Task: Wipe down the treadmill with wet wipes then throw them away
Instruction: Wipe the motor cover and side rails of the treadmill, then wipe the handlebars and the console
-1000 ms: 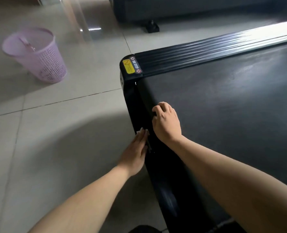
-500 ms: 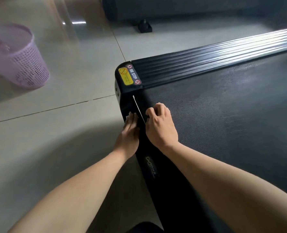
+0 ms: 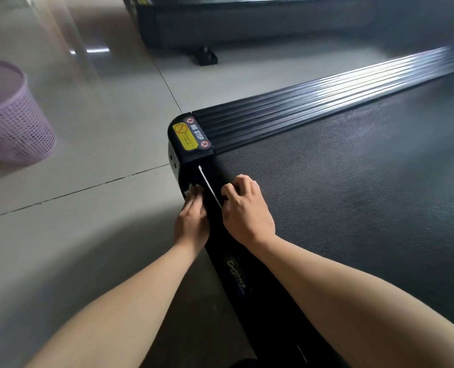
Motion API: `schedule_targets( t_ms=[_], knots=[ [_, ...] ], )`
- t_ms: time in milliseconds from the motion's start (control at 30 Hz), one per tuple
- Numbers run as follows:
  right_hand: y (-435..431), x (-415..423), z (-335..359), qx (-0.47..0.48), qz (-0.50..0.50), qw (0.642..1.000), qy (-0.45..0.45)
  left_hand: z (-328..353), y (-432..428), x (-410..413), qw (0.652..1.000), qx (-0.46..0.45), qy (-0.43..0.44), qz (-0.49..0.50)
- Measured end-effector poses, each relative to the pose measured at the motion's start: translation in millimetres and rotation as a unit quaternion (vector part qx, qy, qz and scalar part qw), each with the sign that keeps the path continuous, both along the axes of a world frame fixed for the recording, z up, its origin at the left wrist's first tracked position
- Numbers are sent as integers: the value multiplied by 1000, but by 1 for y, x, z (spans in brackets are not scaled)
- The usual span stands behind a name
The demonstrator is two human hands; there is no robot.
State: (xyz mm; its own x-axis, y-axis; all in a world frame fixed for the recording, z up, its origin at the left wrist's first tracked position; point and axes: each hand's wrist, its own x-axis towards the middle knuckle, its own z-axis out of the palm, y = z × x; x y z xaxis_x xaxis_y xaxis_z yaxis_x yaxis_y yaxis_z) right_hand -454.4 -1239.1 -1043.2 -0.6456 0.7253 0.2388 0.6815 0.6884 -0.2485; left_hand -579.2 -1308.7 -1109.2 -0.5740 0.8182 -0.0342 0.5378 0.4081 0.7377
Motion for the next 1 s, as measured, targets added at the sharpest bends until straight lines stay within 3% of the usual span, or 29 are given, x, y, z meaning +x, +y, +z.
schedule_targets(
  t_ms=[167,333,467,600,767,867,1000],
  knots=[
    [-7,-3,2,1,-7,1000,-15,9,-30,22,999,-20,10,-32],
    [-18,-5,7,-46,-35,998,-14,26,-48,19,995,-39,-79,-39],
    [-37,-23,-1,-112,-49,992,22,41,-79,-9,980,15,-198,14],
    [-77,-67,22,-294,-10,956,22,59,-130,-46,937,39,-302,169],
    [-171,-126,57,-486,-45,872,41,90,-215,-70,904,31,-321,281],
    [-219,-141,83,-544,-50,837,25,118,-257,-76,879,33,-366,305],
    [-258,-146,126,-570,-93,816,23,170,-291,-85,881,5,-349,320]
  ],
)
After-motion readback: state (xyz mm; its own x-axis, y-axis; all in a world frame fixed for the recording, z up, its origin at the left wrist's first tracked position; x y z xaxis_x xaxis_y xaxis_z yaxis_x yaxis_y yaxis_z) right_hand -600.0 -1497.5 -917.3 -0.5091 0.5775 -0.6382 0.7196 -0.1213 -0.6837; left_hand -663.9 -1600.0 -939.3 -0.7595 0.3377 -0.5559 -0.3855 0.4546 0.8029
